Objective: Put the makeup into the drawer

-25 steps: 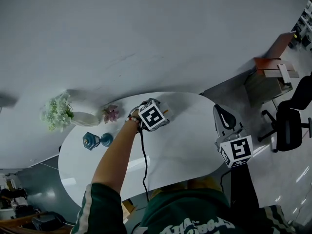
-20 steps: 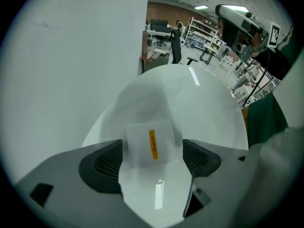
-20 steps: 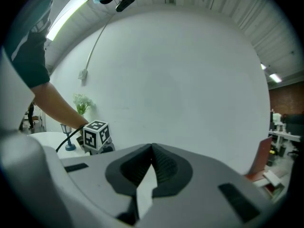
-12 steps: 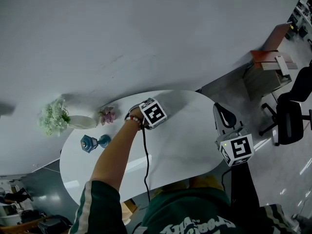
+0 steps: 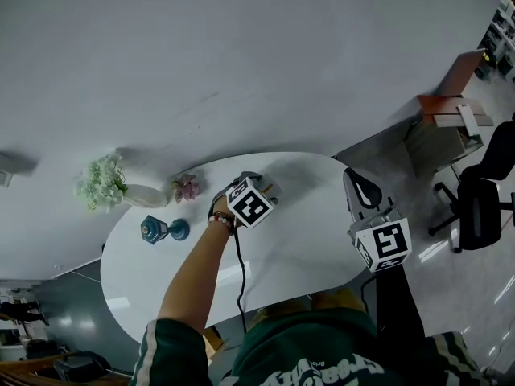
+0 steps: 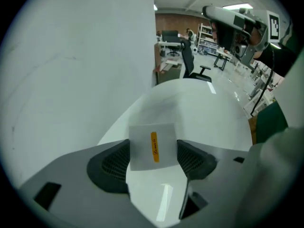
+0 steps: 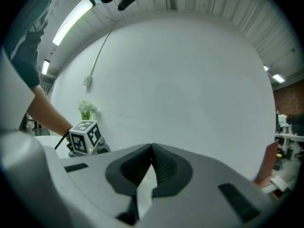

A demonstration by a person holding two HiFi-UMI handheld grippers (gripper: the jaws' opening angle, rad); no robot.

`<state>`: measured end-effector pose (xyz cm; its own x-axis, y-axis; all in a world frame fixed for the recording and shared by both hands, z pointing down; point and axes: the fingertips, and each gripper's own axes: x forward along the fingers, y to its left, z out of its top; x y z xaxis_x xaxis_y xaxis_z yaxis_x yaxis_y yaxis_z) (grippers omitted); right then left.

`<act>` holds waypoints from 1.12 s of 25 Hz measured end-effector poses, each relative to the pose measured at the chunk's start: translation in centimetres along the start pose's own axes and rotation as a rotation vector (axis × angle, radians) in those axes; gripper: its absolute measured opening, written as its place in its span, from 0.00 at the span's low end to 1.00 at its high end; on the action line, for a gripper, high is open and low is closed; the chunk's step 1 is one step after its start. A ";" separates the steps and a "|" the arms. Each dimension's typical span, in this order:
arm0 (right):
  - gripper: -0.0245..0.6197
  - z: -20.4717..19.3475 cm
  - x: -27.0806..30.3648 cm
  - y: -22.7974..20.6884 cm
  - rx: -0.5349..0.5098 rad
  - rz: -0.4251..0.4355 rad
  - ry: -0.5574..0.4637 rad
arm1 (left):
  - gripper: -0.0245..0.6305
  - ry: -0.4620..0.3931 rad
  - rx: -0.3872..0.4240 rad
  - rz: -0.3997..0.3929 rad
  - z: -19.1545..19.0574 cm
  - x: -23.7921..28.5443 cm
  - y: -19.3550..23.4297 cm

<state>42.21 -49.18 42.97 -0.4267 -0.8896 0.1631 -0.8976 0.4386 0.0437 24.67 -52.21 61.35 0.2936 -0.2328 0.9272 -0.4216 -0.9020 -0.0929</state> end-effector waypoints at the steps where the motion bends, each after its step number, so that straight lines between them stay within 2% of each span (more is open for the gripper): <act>1: 0.05 0.3 0.1 0.4 -0.001 0.008 -0.007 | 0.51 -0.023 -0.020 0.022 0.1 -1.0 0.1; 8: 0.05 3.3 1.3 3.1 -0.021 0.074 -0.059 | 0.51 -0.246 -0.237 0.170 1.1 -8.8 0.5; 12: 0.05 4.2 2.0 5.2 -0.036 0.122 -0.074 | 0.51 -0.356 -0.334 0.277 0.9 -13.1 0.7; 17: 0.05 5.2 2.5 7.8 -0.049 0.176 -0.083 | 0.51 -0.547 -0.472 0.388 1.2 -18.3 -0.1; 22: 0.05 6.6 2.9 9.6 -0.075 0.212 -0.099 | 0.51 -0.692 -0.511 0.522 1.5 -22.7 -1.1; 25: 0.05 7.2 3.1 10.8 -0.089 0.236 -0.102 | 0.51 -0.776 -0.562 0.589 0.7 -24.9 -1.6; 28: 0.05 7.3 3.5 12.4 -0.099 0.274 -0.097 | 0.51 -0.794 -0.599 0.635 -1.2 -25.8 -2.2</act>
<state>28.78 -47.78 36.89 -0.6640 -0.7426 0.0874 -0.7347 0.6697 0.1082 16.99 -43.79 38.08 0.2482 -0.9301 0.2709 -0.9578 -0.2775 -0.0750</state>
